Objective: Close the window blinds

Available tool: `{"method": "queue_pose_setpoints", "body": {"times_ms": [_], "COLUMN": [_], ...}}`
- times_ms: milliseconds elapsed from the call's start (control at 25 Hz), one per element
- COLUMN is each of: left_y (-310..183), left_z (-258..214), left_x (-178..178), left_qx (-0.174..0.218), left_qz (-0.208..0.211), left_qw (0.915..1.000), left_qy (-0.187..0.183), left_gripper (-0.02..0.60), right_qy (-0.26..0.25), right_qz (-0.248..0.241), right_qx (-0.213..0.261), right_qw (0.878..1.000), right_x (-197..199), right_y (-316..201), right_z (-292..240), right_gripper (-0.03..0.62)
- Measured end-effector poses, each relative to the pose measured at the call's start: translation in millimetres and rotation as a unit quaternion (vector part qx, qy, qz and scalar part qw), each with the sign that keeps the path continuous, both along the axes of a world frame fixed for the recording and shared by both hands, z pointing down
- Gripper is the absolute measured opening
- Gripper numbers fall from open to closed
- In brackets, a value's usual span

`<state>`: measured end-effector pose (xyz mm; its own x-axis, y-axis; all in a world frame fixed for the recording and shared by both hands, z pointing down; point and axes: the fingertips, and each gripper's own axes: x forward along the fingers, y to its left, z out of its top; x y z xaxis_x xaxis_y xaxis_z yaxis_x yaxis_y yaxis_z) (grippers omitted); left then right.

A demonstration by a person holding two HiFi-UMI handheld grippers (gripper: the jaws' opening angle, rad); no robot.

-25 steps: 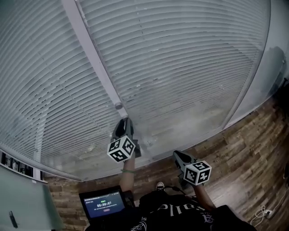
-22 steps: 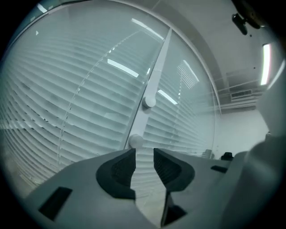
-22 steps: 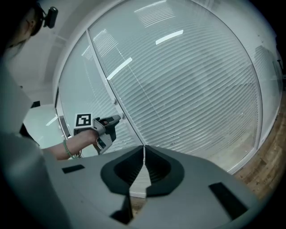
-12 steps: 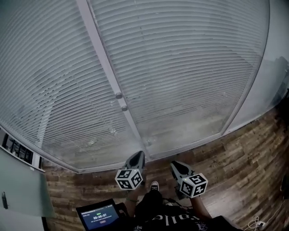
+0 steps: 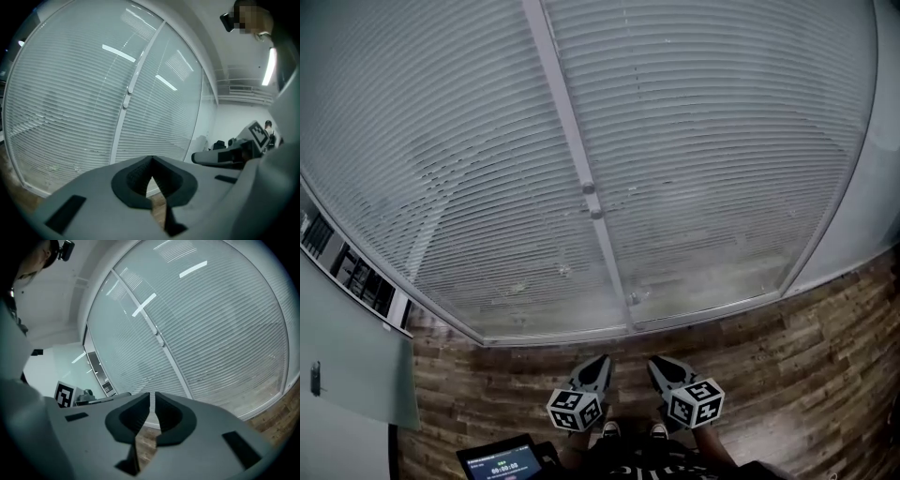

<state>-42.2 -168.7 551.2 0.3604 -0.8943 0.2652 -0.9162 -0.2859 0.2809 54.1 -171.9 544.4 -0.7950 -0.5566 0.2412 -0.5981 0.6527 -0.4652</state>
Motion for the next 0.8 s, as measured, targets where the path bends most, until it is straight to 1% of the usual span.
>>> {"method": "queue_pose_setpoints", "body": {"times_ms": [200,320,440,520,680,800], "left_y": [62,109,163,201,275,317], "left_z": [-8,-9,-8,-5,4,3], "left_x": [-22,-41,-59,-71,-93,-112], "left_qx": [0.008,0.01,0.014,0.02,0.021,0.019], "left_qz": [0.002,0.014,0.03,0.044,0.08,0.088], "left_qw": [0.9998,0.9994,0.9985,0.9978,0.9963,0.9953], "left_qy": [0.018,0.03,0.044,0.045,0.022,0.033], "left_gripper": [0.005,0.005,0.005,0.005,0.005,0.005], "right_qy": [0.008,0.012,0.03,0.036,0.031,0.035], "right_qz": [-0.017,-0.01,0.017,0.036,0.081,0.096], "right_qx": [0.008,0.017,0.036,0.041,0.032,0.025], "right_qw": [1.0,1.0,0.999,0.998,0.996,0.994], "right_x": [-38,-64,-84,-94,-103,-112], "right_y": [52,86,125,156,227,277], "right_z": [-5,-8,-6,-1,10,13], "right_gripper": [0.026,0.026,0.026,0.026,0.026,0.026]}}
